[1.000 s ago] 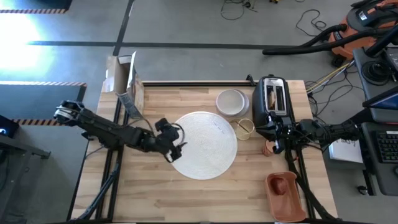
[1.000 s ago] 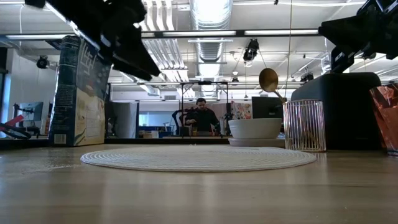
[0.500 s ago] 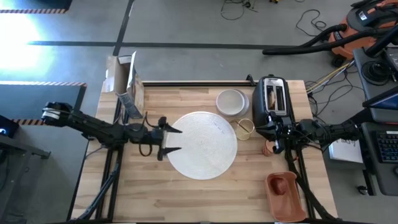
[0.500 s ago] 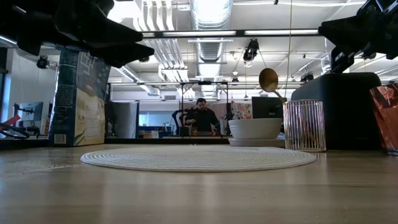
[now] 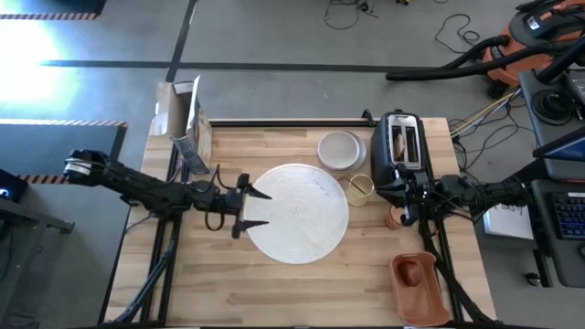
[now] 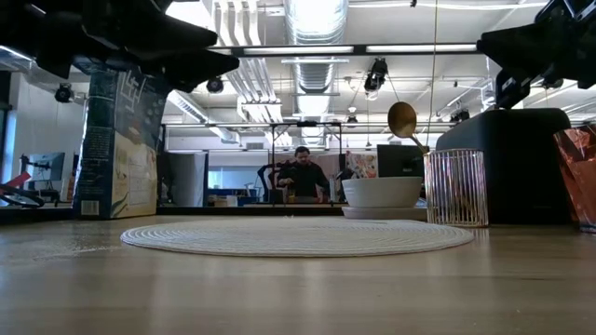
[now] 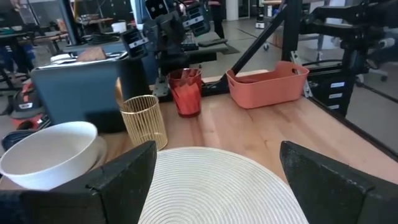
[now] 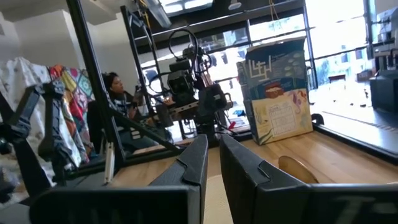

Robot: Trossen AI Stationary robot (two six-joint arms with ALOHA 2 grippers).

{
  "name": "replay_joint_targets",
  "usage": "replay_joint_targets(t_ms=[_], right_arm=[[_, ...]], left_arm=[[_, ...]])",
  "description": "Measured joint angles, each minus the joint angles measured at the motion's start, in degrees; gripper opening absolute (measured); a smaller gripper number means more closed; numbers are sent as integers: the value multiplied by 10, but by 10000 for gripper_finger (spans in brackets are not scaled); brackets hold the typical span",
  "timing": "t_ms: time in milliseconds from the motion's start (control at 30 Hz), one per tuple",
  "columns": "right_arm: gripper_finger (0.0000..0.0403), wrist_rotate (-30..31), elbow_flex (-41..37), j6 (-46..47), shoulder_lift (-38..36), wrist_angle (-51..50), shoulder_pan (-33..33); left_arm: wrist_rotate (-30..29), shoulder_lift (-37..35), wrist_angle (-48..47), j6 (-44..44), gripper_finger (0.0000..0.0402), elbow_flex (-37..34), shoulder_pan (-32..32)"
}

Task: Arrange a breakfast setting
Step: Put the white bowl on the placemat

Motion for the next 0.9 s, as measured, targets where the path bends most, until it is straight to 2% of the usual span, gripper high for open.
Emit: replay_joint_targets(t_ms=[100, 233, 400, 533, 633, 700, 800, 900], right_arm=[[34, 0, 0, -28, 0, 4, 0], [34, 0, 0, -65, 0, 64, 0], [34, 0, 0, -10, 0, 115, 0], [34, 1, 0, 12, 0, 115, -1], [34, 2, 0, 64, 0, 120, -1], [34, 23, 0, 88, 0, 140, -1], [34, 98, 0, 128, 0, 167, -1], [34, 170, 0, 92, 0, 166, -1]], left_arm=[[0, 5, -1, -6, 323, 1, 0], [0, 6, 0, -22, 323, -3, 0], [-1, 6, -1, -25, 323, -6, 1], [-2, 6, -1, -25, 323, -6, 7], [-2, 5, -1, -25, 323, -6, 7], [-2, 5, -1, -25, 323, -6, 7], [-1, 5, 3, -25, 323, -6, 6], [4, 5, 8, -25, 323, -6, 6]])
